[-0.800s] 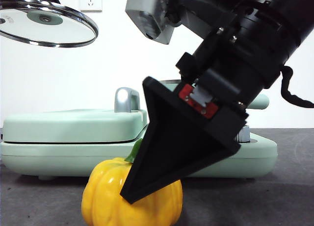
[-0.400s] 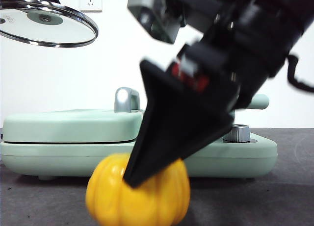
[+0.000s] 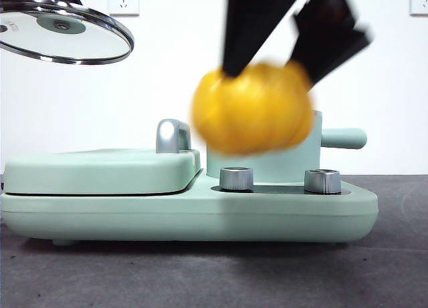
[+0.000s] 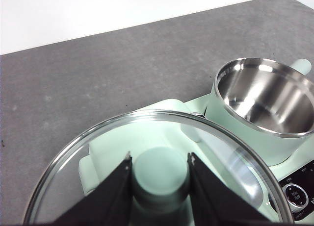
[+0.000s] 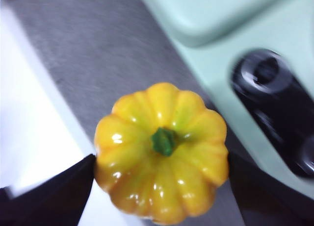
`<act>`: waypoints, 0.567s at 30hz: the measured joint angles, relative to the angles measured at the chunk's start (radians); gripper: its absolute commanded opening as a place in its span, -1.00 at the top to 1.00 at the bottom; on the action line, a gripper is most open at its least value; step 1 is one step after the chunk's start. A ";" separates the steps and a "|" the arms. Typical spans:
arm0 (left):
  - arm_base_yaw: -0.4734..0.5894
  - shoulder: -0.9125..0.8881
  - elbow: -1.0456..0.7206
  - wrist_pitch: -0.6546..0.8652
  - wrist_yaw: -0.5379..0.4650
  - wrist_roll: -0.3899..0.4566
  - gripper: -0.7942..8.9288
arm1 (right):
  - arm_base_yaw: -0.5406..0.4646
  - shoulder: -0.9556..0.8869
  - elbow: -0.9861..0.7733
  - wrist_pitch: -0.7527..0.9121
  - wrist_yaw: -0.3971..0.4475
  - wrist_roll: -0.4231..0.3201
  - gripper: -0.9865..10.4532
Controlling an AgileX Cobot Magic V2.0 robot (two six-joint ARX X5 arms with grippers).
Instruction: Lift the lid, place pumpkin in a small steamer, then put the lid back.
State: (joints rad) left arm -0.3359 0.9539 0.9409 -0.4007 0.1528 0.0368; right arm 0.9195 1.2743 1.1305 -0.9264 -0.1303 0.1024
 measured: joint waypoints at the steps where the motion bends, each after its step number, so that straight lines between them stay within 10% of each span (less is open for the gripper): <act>1: 0.000 0.000 0.000 0.000 0.000 0.000 0.82 | -0.007 0.000 0.045 -0.053 0.013 0.016 0.19; 17: 0.000 0.000 0.000 0.000 0.000 0.000 0.82 | -0.272 0.146 0.494 -0.299 0.035 0.064 0.21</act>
State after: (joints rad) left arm -0.3359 0.9539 0.9409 -0.4007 0.1528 0.0372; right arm 0.6476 1.4200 1.6241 -1.2255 -0.0952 0.1665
